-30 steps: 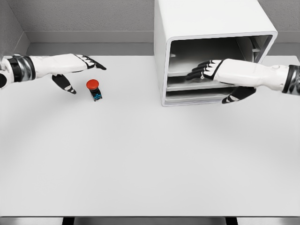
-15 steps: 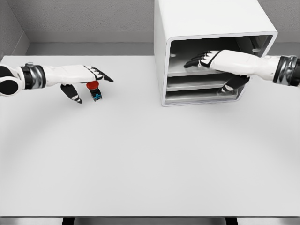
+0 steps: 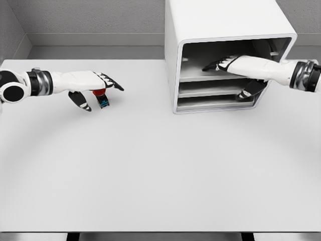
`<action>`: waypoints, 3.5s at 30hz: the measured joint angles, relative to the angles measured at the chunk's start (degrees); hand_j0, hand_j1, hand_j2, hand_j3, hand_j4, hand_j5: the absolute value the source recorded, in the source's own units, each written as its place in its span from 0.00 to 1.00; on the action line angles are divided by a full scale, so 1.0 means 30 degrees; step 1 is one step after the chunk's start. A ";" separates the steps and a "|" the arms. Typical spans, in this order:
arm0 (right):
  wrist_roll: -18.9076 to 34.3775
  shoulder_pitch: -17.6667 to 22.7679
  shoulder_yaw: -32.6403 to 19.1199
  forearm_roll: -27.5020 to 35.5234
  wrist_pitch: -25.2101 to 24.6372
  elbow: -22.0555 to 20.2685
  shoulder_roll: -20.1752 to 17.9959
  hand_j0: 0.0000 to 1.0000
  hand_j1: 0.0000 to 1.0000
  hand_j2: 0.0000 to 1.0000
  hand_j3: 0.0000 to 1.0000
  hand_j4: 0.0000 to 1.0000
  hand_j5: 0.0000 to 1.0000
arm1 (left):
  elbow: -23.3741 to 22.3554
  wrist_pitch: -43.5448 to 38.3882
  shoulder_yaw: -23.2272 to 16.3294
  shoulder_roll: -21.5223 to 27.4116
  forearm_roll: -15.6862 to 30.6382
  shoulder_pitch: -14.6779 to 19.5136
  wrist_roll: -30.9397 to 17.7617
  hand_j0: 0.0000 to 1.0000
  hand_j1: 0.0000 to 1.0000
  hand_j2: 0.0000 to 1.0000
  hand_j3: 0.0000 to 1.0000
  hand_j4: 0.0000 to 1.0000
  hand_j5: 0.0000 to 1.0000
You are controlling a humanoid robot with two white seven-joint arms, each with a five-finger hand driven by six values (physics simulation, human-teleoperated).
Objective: Slide open multi-storey tabletop storage cabinets and put open load switch and slide close multi-storey tabletop storage cabinets
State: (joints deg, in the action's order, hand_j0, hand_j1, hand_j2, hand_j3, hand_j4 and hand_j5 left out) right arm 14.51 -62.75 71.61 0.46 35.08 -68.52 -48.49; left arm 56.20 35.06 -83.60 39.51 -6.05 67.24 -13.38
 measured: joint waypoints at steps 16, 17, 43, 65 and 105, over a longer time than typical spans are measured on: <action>-0.0092 0.0586 -0.0143 0.0410 -0.0088 0.0433 0.0049 1.00 1.00 1.00 1.00 1.00 1.00 | -0.1396 -0.0001 0.0161 -0.0535 -0.0342 0.0030 0.0000 0.81 0.81 0.81 0.81 0.81 0.81; -0.0112 0.0702 -0.0212 0.0559 -0.0130 0.0444 0.0071 1.00 1.00 1.00 1.00 1.00 1.00 | -0.1473 -0.0005 0.0188 -0.0597 -0.0360 0.0029 -0.0001 0.81 0.81 0.81 0.81 0.81 0.81; 0.0033 0.1700 -0.0255 0.0498 0.0063 -0.2159 -0.1980 1.00 1.00 1.00 1.00 1.00 1.00 | -0.1943 0.0006 0.0066 -0.1114 -0.0495 -0.0029 -0.0005 0.51 0.51 0.51 0.51 0.51 0.51; -0.0123 0.1612 -0.1063 0.1317 -0.0002 -0.8354 -0.6721 1.00 1.00 1.00 1.00 1.00 1.00 | 0.0029 0.0003 0.0272 -0.0846 -0.0655 0.0556 0.0569 0.45 0.45 0.45 0.45 0.45 0.45; 0.0483 0.2786 -0.1321 -0.0212 -0.0001 -0.8816 -0.7784 1.00 1.00 1.00 1.00 1.00 1.00 | 0.8940 0.0002 0.0094 0.1540 -0.0895 0.1875 0.1337 0.45 0.45 0.45 0.45 0.45 0.45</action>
State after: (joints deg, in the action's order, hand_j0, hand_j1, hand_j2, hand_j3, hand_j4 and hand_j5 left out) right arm 15.96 -54.40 67.65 -0.18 35.08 -94.97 -71.84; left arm 83.02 35.07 -83.32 44.13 -8.73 72.86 -9.37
